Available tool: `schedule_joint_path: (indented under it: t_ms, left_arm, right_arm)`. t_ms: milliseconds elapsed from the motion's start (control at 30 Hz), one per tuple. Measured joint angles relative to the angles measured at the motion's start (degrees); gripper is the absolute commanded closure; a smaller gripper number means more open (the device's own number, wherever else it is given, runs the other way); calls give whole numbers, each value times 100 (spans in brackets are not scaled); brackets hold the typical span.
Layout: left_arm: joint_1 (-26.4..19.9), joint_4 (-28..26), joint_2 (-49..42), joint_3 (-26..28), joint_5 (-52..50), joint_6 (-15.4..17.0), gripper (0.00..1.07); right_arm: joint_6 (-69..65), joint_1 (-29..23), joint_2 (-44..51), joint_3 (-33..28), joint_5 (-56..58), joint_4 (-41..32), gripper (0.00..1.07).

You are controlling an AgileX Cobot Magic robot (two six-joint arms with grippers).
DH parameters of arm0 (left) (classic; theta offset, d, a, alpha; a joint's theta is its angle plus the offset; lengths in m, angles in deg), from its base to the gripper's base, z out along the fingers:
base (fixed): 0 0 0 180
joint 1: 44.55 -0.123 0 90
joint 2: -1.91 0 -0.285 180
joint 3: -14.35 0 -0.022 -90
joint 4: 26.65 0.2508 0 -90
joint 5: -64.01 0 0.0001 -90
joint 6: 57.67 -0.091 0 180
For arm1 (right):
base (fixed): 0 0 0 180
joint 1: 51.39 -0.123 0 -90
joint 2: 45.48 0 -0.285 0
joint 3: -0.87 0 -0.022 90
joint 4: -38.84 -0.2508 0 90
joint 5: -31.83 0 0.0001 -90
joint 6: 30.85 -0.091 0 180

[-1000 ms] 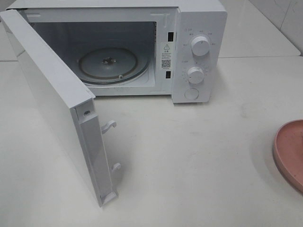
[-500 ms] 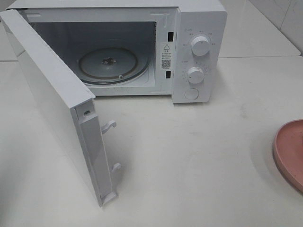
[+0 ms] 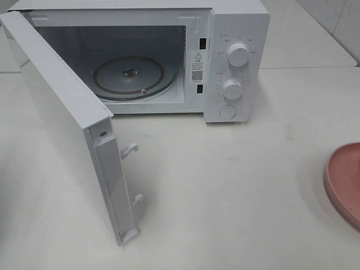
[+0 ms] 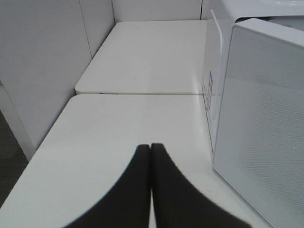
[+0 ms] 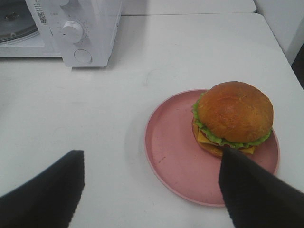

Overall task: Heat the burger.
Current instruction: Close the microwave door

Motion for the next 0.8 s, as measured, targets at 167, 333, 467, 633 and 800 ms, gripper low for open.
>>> schedule_joint_path:
  t_ms: [167,333,467,633,800]
  left_arm:
    - [0,791,825,-155,-1112,407,107]
    - [0,1782,1507,-155,-1616,1037,107]
    - [0,2567,2074,-155,-2240,1518,107]
    - [0,2830,2590,-143,-3019,1730,107]
    - [0,3186,3031,-40,-3398,1925,107]
  right_arm:
    - [0,0,0,0,-6,0,31]
    - [0,0,0,0,-6,0,31]
    - [0,0,0,0,-6,0,31]
    - [0,0,0,0,-6,0,31]
    - [0,0,0,0,-6,0,31]
